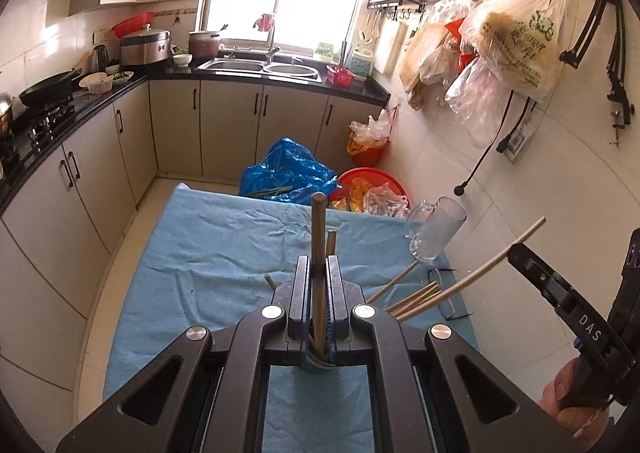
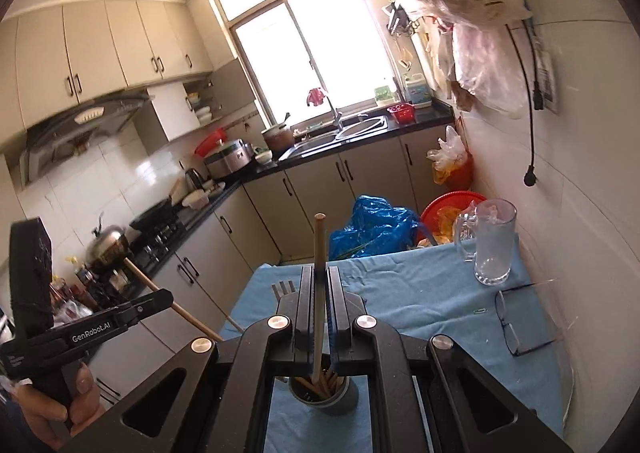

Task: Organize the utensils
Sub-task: 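Lower both held chopsticks into the black cup, then open both grippers and release the chopsticks in the cup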

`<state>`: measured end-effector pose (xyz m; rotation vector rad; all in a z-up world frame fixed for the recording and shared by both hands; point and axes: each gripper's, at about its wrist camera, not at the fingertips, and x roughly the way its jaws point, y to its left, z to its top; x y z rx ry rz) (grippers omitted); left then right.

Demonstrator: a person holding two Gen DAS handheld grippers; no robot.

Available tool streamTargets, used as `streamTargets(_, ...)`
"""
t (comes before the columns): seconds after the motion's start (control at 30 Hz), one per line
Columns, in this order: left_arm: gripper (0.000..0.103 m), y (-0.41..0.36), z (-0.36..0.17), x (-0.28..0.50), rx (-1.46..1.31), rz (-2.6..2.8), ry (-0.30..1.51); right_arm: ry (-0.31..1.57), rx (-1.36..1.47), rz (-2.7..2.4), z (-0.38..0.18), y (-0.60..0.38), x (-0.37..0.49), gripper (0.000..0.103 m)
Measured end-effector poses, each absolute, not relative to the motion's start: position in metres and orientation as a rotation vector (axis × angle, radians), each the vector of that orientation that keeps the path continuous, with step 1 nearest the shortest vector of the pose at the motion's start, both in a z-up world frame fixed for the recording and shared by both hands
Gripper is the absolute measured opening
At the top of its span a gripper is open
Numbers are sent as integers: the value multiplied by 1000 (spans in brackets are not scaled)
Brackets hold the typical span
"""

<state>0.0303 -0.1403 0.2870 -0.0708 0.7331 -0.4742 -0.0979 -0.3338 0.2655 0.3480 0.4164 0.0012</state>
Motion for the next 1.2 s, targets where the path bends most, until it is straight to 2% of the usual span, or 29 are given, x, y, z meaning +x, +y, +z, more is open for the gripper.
streamTargets(0.5, 6, -158, 224, 49, -9, -485, 822, 549, 299, -11, 203, -321, -58, 6)
streamTargets(0.83, 6, -157, 212, 51, 8, -493, 806, 620, 321, -7, 180, -325, -49, 7)
streamTargets(0.9, 8, -158, 212, 50, 9, -494, 804, 619, 325, -13, 181, -327, -51, 7)
streamTargets(0.97, 21, -158, 215, 48, 10, -492, 794, 615, 333, -16, 183, -328, -53, 8)
streamTargets(1.03, 28, -158, 218, 45, 17, -483, 772, 605, 341, -21, 187, -329, -57, 9)
streamTargets(1.2, 30, -158, 223, 42, 32, -477, 748, 582, 350, -28, 196, -333, -64, 15)
